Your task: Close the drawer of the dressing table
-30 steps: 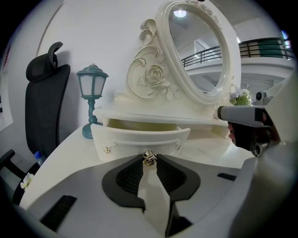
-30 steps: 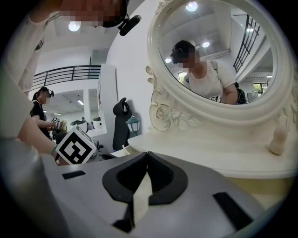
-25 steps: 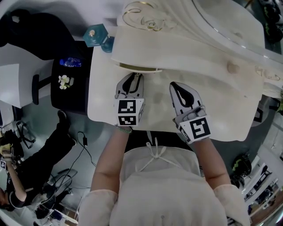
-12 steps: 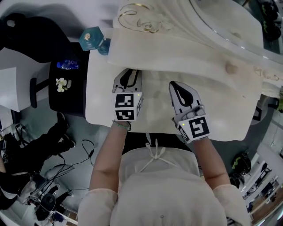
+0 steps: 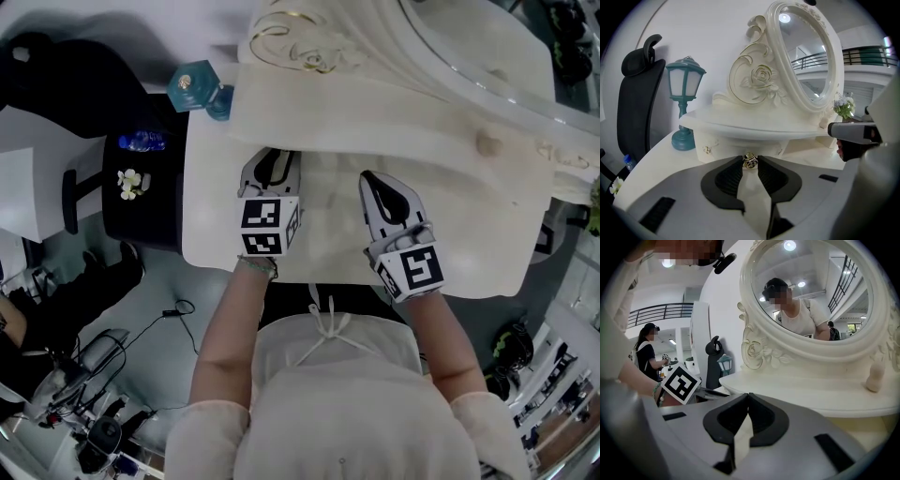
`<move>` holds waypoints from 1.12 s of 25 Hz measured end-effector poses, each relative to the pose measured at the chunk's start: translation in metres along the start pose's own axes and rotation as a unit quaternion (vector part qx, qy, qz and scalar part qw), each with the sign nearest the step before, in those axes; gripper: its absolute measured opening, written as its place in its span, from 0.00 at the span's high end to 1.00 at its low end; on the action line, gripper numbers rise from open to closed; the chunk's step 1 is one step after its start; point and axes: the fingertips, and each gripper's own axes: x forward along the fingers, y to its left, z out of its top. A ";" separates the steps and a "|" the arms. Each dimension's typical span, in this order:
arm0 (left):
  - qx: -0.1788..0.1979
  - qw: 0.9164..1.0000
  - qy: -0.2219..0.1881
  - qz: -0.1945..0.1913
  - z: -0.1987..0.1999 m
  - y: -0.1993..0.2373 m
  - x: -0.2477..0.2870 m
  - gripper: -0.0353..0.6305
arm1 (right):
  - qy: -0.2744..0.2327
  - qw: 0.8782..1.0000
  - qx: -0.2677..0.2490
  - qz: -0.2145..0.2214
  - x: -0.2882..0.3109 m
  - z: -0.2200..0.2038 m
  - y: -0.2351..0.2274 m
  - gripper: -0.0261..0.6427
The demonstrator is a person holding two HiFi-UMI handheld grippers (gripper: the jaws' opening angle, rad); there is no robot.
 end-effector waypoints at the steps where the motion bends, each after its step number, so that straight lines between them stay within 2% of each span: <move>1: -0.001 1.000 -0.001 -0.003 0.000 -0.001 0.000 0.79 | 0.000 1.000 0.001 -0.001 -0.001 0.000 0.001 0.95; 3: -0.004 1.000 -0.003 -0.013 0.001 -0.005 -0.001 0.76 | 0.000 1.000 0.004 -0.004 -0.002 0.000 0.005 0.95; 5: -0.009 1.000 -0.007 -0.022 0.001 -0.010 -0.006 0.61 | 0.000 1.000 0.008 -0.007 -0.005 0.001 0.010 0.95; 10: 0.017 0.999 -0.023 -0.036 0.007 -0.017 -0.035 0.58 | -0.009 1.000 0.014 -0.020 -0.017 0.005 0.022 0.95; 16: 0.049 0.995 -0.055 -0.061 0.033 -0.025 -0.079 0.58 | -0.017 0.999 0.008 -0.039 -0.036 0.009 0.033 0.95; 21: 0.078 0.989 -0.094 -0.081 0.063 -0.034 -0.122 0.58 | -0.031 0.998 0.003 -0.054 -0.054 0.020 0.047 0.95; 28: 0.111 0.976 -0.152 -0.110 0.096 -0.051 -0.181 0.74 | -0.063 0.996 0.005 -0.067 -0.083 0.042 0.067 0.95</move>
